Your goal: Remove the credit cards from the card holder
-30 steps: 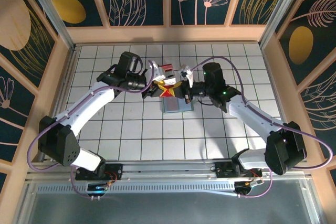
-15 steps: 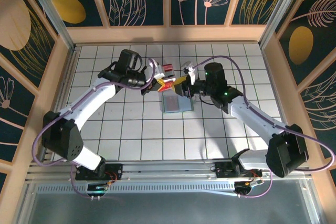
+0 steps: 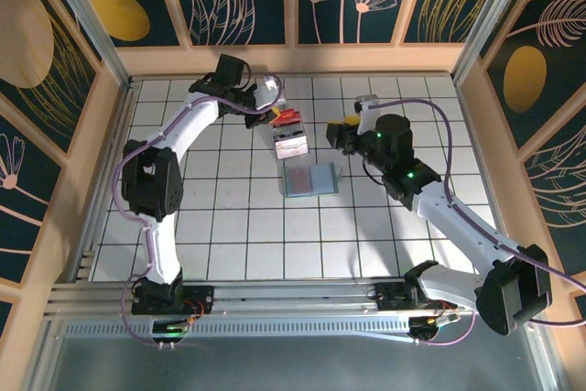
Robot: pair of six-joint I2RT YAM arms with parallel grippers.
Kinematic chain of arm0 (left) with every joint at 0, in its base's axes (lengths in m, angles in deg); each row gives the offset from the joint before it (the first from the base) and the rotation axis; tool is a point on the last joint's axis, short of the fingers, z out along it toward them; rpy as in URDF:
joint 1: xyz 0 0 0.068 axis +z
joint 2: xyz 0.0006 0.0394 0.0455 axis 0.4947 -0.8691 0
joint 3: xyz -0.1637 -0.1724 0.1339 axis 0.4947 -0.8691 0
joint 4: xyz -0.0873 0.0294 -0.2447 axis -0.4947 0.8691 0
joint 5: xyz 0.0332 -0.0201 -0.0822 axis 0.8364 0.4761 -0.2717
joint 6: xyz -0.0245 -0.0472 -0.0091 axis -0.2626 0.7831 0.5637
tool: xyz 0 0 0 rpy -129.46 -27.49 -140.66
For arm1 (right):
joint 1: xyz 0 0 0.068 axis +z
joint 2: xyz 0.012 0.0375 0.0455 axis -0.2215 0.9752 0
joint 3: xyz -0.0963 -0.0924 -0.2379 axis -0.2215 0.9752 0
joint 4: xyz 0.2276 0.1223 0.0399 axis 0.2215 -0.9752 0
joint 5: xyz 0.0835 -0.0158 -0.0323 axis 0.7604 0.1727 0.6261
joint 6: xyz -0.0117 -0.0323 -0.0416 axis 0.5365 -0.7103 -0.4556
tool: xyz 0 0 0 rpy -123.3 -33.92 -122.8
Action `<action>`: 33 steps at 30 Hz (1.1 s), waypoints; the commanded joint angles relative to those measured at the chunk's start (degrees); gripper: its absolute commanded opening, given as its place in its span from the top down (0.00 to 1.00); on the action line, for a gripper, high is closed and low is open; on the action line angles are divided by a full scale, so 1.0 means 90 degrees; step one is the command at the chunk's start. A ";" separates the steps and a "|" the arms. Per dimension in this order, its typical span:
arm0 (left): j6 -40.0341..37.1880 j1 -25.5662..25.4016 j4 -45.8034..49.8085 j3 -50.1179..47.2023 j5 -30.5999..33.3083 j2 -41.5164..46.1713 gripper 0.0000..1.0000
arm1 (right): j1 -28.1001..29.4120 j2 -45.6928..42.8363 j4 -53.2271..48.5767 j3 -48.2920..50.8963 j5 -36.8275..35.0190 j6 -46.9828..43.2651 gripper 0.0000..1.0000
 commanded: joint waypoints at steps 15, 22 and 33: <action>-0.0542 0.0059 0.0968 0.1989 -0.0109 -0.1587 1.00 | 0.0006 -0.0141 -0.0109 -0.0101 -0.1263 0.0567 0.01; -0.0413 0.0059 0.0949 0.2035 -0.0106 -0.1731 1.00 | 0.0009 -0.0202 -0.0168 -0.0071 -0.1424 0.0640 0.01; -0.0075 0.0050 0.0779 0.2067 0.0093 -0.1882 1.00 | 0.0014 -0.0224 -0.0116 -0.0064 -0.1430 0.0670 0.01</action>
